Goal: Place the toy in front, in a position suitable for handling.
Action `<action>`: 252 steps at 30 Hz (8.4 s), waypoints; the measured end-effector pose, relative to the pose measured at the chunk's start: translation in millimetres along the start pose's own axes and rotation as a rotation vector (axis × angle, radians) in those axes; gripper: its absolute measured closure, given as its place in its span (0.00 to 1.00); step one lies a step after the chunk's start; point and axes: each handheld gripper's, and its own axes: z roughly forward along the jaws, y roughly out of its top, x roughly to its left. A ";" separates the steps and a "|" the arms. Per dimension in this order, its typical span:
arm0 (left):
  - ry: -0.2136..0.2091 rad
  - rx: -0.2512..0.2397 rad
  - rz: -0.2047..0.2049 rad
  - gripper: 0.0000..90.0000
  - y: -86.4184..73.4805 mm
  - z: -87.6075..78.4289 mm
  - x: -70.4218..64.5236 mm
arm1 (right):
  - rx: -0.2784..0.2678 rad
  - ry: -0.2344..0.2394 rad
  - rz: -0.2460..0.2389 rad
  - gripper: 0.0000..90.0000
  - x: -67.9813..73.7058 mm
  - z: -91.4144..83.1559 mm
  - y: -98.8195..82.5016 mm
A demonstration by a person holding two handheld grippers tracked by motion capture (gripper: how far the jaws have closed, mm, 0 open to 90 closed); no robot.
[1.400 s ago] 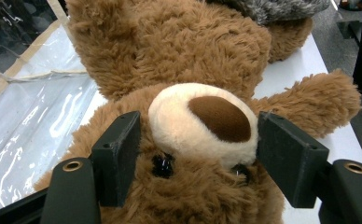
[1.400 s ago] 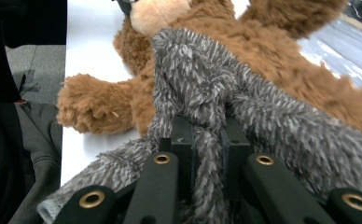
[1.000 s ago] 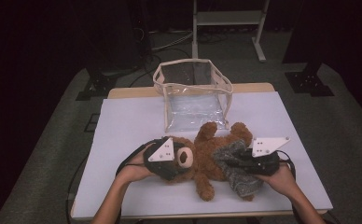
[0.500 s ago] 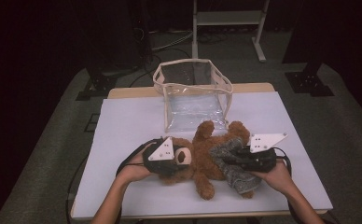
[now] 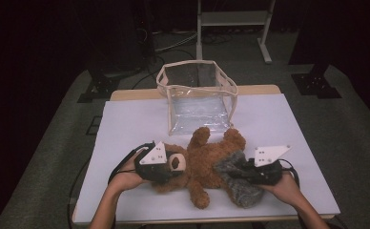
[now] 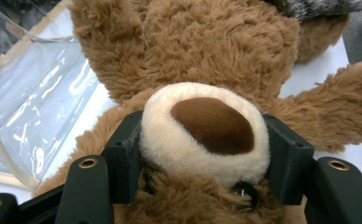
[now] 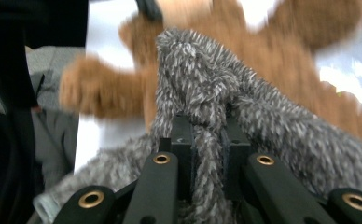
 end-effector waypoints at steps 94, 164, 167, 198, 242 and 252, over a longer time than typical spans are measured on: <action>-0.025 -0.009 -0.037 0.33 3.8 -1.5 0.5 | -0.072 -0.021 0.111 0.87 -4.7 9.2 -10.5; -0.087 0.008 -0.001 0.41 5.5 8.8 -6.1 | 0.027 -0.093 -0.062 0.87 -29.9 11.2 87.8; -0.084 0.012 0.009 0.41 5.6 8.3 -6.2 | 0.075 -0.083 -0.062 0.87 -35.3 28.9 84.8; -0.082 0.031 -0.007 0.40 5.3 -2.2 -2.4 | 0.091 -0.132 0.104 0.88 -64.0 -4.7 14.8; -0.083 0.035 0.007 0.41 7.0 1.4 -3.6 | -0.036 -0.025 0.160 0.87 -23.5 -5.2 -18.7; -0.087 0.026 -0.003 0.40 5.8 1.8 -1.6 | -0.016 0.002 0.158 0.87 -19.9 1.9 -25.9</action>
